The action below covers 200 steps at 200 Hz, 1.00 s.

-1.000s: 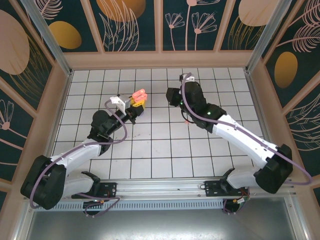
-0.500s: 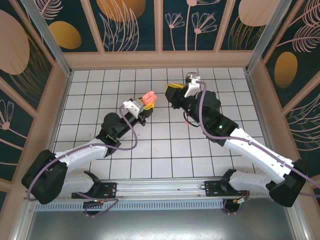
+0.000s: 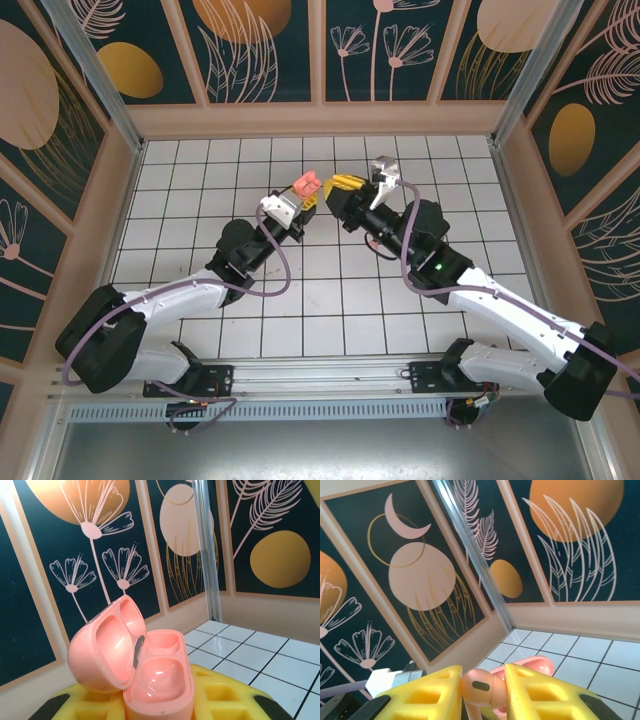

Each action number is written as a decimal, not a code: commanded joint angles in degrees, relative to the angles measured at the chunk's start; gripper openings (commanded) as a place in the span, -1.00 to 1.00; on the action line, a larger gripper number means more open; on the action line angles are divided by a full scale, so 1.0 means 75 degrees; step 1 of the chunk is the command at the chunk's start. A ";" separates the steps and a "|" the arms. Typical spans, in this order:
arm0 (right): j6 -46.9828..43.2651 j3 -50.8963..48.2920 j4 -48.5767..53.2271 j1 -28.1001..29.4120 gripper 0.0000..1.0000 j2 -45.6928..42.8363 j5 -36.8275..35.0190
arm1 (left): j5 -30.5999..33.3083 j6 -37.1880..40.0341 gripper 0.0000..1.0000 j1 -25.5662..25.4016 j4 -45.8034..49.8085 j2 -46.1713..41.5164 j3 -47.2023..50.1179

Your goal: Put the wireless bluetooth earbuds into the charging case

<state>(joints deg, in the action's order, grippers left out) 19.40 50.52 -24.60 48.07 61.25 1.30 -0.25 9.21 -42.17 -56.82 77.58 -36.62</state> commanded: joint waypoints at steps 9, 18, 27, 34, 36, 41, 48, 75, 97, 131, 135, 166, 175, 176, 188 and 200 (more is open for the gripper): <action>-0.0046 -0.0074 -0.0841 0.0056 -0.45 0.0207 0.0471 | -0.0268 -0.0044 -1.00 -0.0072 -0.0375 0.0031 -0.0330; -0.0055 -0.0092 -0.0896 0.0059 -0.45 0.0279 0.0471 | -0.0314 -0.0055 -1.00 -0.0063 -0.0373 0.0027 -0.0343; -0.0055 -0.0092 -0.0935 0.0060 -0.45 0.0333 0.0503 | -0.0352 -0.0089 -1.00 -0.0082 -0.0355 0.0016 -0.0366; -0.0046 -0.0086 -0.0970 0.0059 -0.45 0.0391 0.0546 | -0.0380 -0.0106 -1.00 -0.0084 -0.0349 0.0008 -0.0383; -0.0044 -0.0082 -0.0979 0.0059 -0.45 0.0406 0.0551 | -0.0383 -0.0110 -1.00 -0.0084 -0.0356 0.0008 -0.0380; -0.0032 -0.0077 -0.0991 0.0056 -0.45 0.0442 0.0564 | -0.0397 -0.0126 -1.00 -0.0094 -0.0358 -0.0005 -0.0386; -0.0032 -0.0074 -0.1006 0.0056 -0.45 0.0500 0.0587 | -0.0410 -0.0153 -1.00 -0.0087 -0.0364 -0.0019 -0.0405; -0.0020 -0.0045 -0.1079 0.0047 -0.45 0.0653 0.0629 | -0.0504 -0.0197 -1.00 -0.0129 -0.0336 -0.0035 -0.0458; -0.0020 -0.0013 -0.1115 0.0047 -0.45 0.0749 0.0647 | -0.0541 -0.0210 -1.00 -0.0154 -0.0311 -0.0040 -0.0496; -0.0031 0.0043 -0.1109 0.0047 -0.45 0.0901 0.0590 | -0.0610 -0.0264 -1.00 -0.0201 -0.0323 -0.0029 -0.0515; -0.0032 0.0051 -0.1103 0.0036 -0.45 0.0920 0.0582 | -0.0611 -0.0276 -1.00 -0.0201 -0.0326 -0.0027 -0.0501; -0.0067 0.0124 -0.1068 0.0012 -0.45 0.1017 0.0533 | -0.0632 -0.0270 -1.00 -0.0236 -0.0335 -0.0038 -0.0514; -0.0078 0.0131 -0.1056 0.0002 -0.45 0.1043 0.0496 | -0.0646 -0.0275 -1.00 -0.0246 -0.0335 -0.0046 -0.0520; -0.0078 0.0131 -0.1056 0.0001 -0.45 0.1043 0.0490 | -0.0640 -0.0277 -1.00 -0.0247 -0.0335 -0.0045 -0.0520; -0.0084 0.0143 -0.1024 -0.0023 -0.45 0.1067 0.0460 | -0.0652 -0.0271 -1.00 -0.0252 -0.0334 -0.0056 -0.0517; -0.0079 0.0162 -0.0998 -0.0058 -0.45 0.1100 0.0454 | -0.0669 -0.0291 -1.00 -0.0269 -0.0332 -0.0072 -0.0531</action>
<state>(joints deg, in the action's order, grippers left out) 19.38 50.46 -29.80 48.07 68.84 4.60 -4.05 8.27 -43.53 -56.84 77.58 -39.05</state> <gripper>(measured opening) 0.274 0.248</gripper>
